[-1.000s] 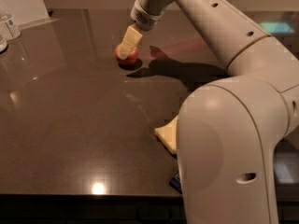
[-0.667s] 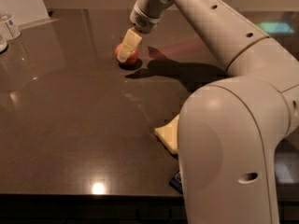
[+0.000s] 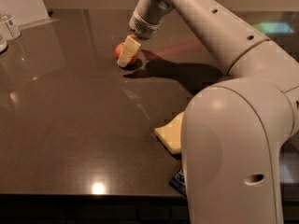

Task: Move apple near sponge

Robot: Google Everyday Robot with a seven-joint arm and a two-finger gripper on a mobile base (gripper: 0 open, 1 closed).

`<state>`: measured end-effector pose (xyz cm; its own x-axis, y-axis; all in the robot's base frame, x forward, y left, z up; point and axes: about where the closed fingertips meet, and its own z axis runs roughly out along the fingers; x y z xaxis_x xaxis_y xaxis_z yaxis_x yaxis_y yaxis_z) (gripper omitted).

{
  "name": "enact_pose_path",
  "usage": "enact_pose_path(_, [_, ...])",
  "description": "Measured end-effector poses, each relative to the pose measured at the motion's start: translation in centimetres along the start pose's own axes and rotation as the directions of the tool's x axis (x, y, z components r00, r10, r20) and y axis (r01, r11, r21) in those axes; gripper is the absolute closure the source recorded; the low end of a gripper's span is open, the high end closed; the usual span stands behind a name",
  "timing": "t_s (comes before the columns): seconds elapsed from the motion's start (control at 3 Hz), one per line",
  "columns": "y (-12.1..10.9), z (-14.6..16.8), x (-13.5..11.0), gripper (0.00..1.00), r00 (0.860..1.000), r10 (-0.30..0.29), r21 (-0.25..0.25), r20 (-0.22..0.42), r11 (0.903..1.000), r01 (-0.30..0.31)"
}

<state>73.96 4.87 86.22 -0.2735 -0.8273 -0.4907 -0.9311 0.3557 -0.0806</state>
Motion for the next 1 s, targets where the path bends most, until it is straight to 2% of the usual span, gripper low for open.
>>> enact_pose_path(0.33, [1.0, -0.1, -0.2, 0.39, 1.0, -0.009, -0.025, 0.005, 0.9996, 0.01])
enact_pose_path(1.0, [3.1, -2.8, -1.3, 0.87, 0.997, -0.079, -0.078, 0.024, 0.9936, 0.081])
